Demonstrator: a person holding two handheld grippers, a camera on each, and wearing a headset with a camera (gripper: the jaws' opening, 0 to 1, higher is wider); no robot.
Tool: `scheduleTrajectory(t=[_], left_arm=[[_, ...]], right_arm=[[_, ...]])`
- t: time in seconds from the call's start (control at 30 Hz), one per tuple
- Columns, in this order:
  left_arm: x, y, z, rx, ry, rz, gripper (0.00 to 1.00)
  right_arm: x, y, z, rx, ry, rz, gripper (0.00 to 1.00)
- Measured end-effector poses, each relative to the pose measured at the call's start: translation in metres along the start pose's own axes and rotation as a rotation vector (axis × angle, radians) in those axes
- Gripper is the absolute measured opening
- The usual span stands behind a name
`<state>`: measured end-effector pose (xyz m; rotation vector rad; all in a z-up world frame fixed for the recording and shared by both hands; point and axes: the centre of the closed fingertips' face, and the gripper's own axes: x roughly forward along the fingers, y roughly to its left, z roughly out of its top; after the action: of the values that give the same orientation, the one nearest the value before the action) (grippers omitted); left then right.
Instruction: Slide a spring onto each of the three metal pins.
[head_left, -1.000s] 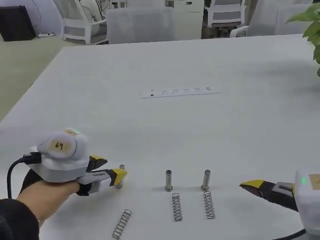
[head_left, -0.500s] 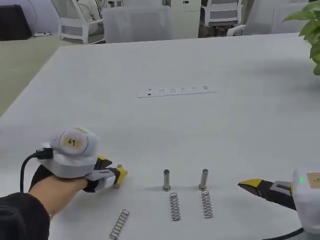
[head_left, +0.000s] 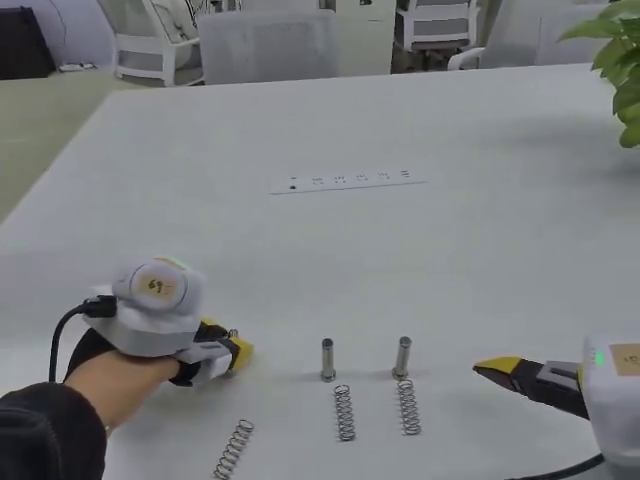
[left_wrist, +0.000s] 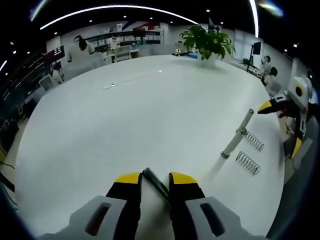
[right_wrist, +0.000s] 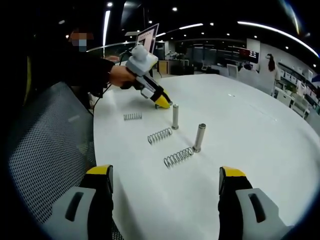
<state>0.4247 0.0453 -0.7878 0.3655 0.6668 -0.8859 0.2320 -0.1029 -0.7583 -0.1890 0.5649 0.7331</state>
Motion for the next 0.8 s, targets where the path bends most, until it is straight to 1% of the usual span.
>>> scheduleTrajectory(t=[0.1,0.47,0.6,0.7,0.8], left_arm=[[-0.0006,-0.0011,0.0001,-0.005,0.004,-0.004,0.11],[-0.0004,-0.0010,-0.0002,0.039,0.011,-0.001,0.03],[0.0002,-0.0003,0.0000,0.049,0.014,0.000,0.02],[0.0015,0.0008,0.0011,0.057,0.014,0.003,0.06],[0.0036,0.0004,0.0028,0.063,0.019,0.002,0.05]], right_arm=[[0.0001,-0.0001,-0.0007,0.001,0.001,0.000,0.86],[0.0004,-0.0009,-0.0012,0.003,0.000,0.000,0.86],[0.0006,-0.0007,-0.0015,0.003,0.001,0.002,0.86],[0.0006,-0.0005,-0.0014,0.003,0.000,0.002,0.86],[0.0005,-0.0009,-0.0016,0.003,0.001,0.001,0.86]])
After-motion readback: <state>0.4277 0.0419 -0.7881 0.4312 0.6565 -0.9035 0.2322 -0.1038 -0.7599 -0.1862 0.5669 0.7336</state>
